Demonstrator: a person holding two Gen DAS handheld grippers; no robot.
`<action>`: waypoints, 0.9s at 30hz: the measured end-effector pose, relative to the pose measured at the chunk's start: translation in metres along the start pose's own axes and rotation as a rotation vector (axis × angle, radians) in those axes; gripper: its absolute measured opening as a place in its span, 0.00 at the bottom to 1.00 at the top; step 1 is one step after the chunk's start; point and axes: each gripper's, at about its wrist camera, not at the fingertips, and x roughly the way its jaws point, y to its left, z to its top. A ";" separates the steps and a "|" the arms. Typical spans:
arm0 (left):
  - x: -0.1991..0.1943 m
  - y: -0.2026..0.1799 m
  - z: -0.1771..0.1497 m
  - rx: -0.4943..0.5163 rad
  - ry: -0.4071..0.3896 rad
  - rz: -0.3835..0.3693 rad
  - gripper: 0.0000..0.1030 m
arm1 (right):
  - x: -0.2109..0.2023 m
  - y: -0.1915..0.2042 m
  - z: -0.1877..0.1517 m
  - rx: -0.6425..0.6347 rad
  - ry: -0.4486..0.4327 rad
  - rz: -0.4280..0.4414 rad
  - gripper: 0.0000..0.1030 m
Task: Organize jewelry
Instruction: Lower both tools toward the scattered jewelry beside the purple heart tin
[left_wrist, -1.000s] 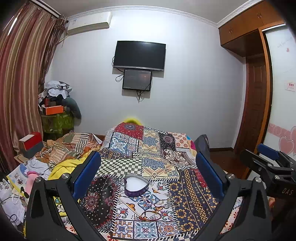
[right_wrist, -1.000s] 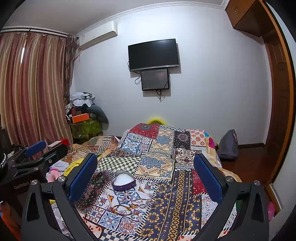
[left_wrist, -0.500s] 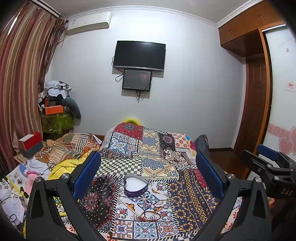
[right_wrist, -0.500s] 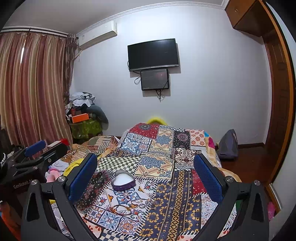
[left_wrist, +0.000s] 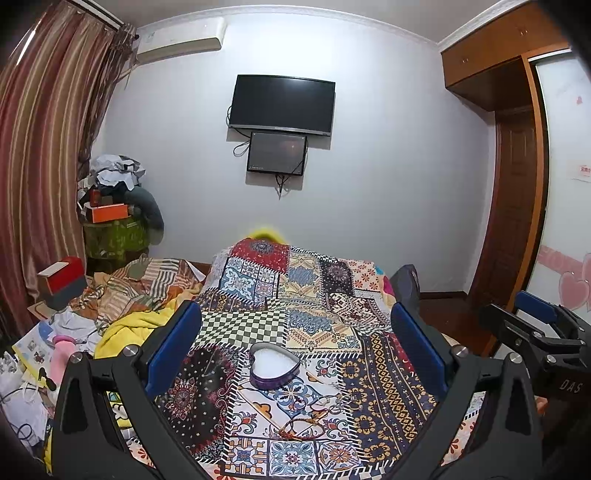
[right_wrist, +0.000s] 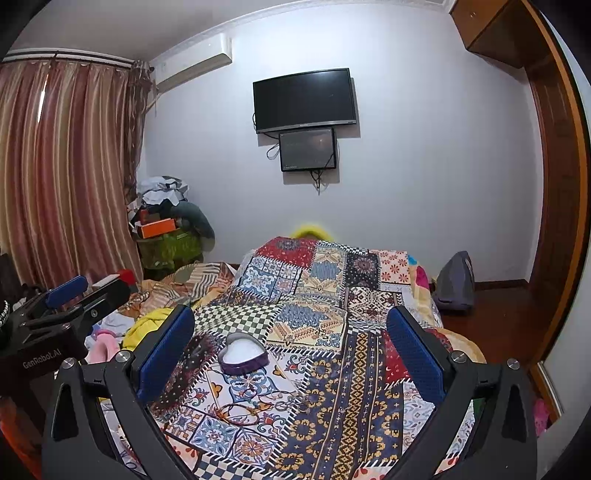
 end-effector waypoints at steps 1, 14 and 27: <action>0.001 0.001 0.000 -0.001 0.002 0.001 1.00 | 0.003 -0.001 -0.001 0.000 0.005 -0.002 1.00; 0.064 0.018 -0.027 -0.019 0.145 0.046 1.00 | 0.050 -0.019 -0.026 0.005 0.139 -0.045 1.00; 0.141 0.052 -0.094 -0.066 0.417 0.093 1.00 | 0.111 -0.052 -0.075 0.012 0.370 -0.106 1.00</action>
